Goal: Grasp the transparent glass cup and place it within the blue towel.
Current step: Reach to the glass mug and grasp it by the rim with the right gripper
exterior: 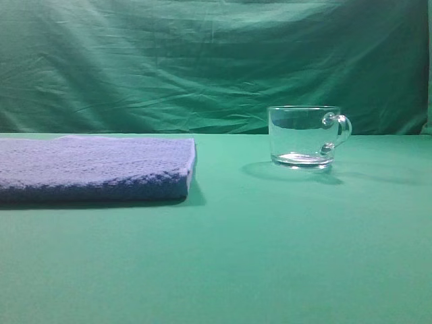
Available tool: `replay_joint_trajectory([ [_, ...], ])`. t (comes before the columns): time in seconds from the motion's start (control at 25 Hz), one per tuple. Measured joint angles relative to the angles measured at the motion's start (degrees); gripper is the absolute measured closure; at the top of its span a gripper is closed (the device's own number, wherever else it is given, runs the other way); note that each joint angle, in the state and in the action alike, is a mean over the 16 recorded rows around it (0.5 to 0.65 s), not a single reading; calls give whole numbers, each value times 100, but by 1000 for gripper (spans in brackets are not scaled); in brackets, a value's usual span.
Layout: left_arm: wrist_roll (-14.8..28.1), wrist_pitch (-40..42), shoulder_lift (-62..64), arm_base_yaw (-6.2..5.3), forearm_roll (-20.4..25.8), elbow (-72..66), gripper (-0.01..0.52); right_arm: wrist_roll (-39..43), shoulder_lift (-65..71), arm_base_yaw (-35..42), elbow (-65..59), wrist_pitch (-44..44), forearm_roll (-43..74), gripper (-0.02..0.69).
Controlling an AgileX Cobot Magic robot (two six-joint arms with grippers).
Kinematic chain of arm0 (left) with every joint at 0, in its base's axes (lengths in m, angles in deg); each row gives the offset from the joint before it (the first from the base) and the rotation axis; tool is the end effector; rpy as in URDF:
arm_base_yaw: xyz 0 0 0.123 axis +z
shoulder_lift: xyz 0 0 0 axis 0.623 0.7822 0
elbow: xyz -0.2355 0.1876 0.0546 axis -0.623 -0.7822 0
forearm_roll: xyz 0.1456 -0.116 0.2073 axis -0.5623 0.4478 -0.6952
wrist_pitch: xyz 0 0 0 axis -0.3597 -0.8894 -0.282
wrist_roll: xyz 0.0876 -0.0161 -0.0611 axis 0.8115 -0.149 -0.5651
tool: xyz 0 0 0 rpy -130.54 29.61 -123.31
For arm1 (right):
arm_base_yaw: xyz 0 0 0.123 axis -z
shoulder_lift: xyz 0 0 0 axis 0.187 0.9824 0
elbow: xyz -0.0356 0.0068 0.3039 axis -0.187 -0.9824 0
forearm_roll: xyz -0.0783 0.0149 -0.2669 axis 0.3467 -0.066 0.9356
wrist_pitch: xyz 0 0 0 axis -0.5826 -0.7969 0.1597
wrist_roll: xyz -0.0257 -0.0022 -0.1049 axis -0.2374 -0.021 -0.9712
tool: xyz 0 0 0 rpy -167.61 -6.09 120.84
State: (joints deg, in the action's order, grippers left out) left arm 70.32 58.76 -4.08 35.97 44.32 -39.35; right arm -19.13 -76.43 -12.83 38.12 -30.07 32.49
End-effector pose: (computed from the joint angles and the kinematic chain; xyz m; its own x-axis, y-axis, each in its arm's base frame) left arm 0.0706 -0.0190 0.1927 -0.2871 -0.3652 -0.8855 0.0825 0.9116 -0.4027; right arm 0.0748 -0.0012 0.1643 -0.3054 -0.0602 -0.9503 -0.0165 0.9982 -0.0580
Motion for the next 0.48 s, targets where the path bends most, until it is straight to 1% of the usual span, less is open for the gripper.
replay_joint_trajectory([
  [0.48, 0, 0, 0, 0, 0, 0, 514, 3, 0, 0, 0, 0, 0, 665],
])
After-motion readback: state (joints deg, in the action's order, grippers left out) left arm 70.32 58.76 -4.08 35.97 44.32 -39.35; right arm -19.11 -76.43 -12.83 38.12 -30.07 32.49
